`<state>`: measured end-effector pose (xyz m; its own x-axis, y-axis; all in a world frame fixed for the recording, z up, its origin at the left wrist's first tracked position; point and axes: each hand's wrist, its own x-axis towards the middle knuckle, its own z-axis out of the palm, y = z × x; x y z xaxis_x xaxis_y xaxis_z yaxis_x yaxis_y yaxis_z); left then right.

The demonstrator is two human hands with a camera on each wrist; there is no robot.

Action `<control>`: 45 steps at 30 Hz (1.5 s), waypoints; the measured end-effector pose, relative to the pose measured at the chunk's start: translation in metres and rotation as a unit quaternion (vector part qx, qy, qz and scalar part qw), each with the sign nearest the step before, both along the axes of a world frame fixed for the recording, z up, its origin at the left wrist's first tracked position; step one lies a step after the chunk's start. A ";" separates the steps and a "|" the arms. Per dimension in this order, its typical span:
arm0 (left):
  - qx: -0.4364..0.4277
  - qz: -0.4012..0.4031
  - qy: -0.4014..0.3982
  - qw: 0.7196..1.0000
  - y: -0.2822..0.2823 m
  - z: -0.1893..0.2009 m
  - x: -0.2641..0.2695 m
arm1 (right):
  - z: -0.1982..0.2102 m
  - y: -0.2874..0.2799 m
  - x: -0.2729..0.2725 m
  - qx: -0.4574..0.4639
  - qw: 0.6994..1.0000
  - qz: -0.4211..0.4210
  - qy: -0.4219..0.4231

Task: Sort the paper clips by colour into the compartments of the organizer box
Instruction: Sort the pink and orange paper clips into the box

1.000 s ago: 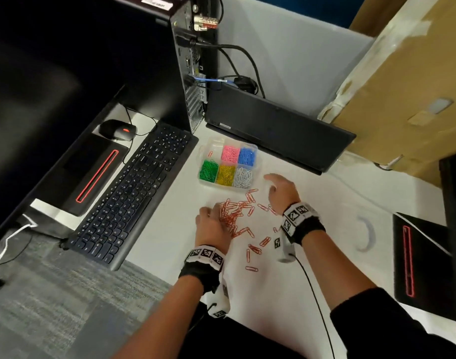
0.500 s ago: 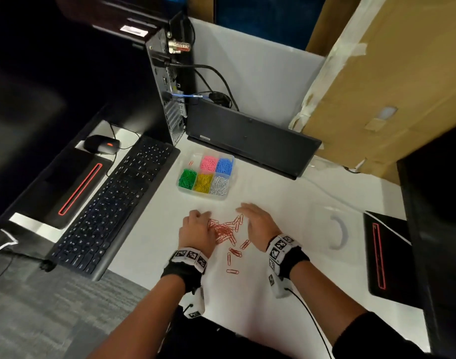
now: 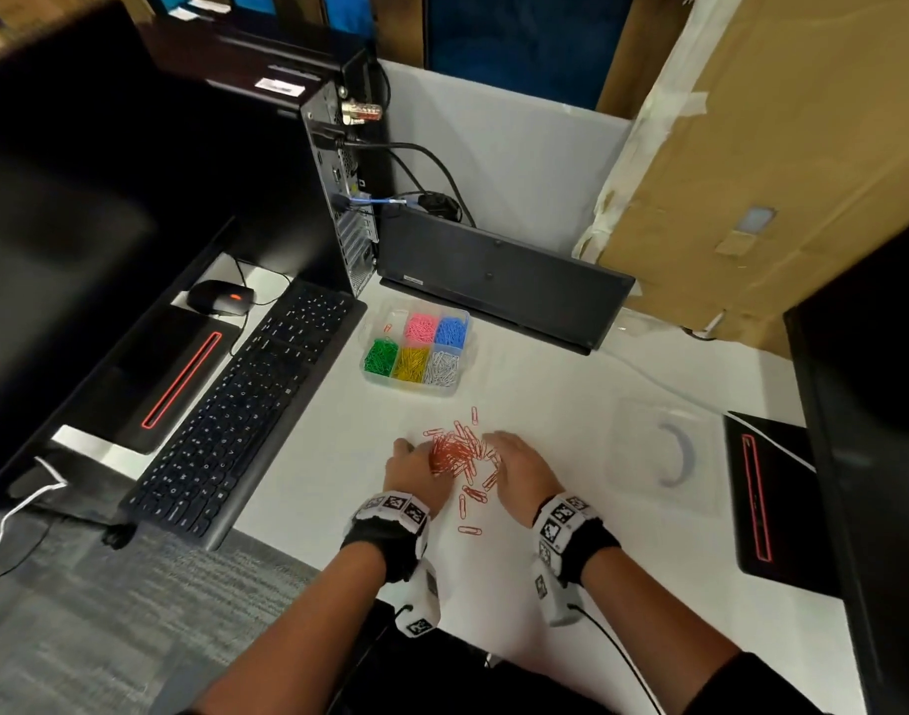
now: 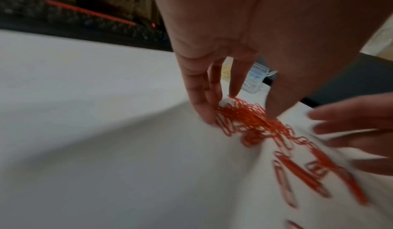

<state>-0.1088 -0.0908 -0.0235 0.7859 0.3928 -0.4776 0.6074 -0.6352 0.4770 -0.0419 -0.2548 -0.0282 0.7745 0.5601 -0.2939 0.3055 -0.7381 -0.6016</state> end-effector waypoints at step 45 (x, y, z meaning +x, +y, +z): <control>0.001 -0.136 -0.180 0.974 0.037 -0.014 0.002 | 0.000 0.034 0.025 -0.064 0.987 0.110 -0.093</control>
<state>-0.1064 -0.0543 -0.0372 0.9777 0.1465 -0.1507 0.2091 -0.7503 0.6272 -0.0170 -0.2210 -0.0282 0.6854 0.6884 -0.2374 0.5636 -0.7079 -0.4256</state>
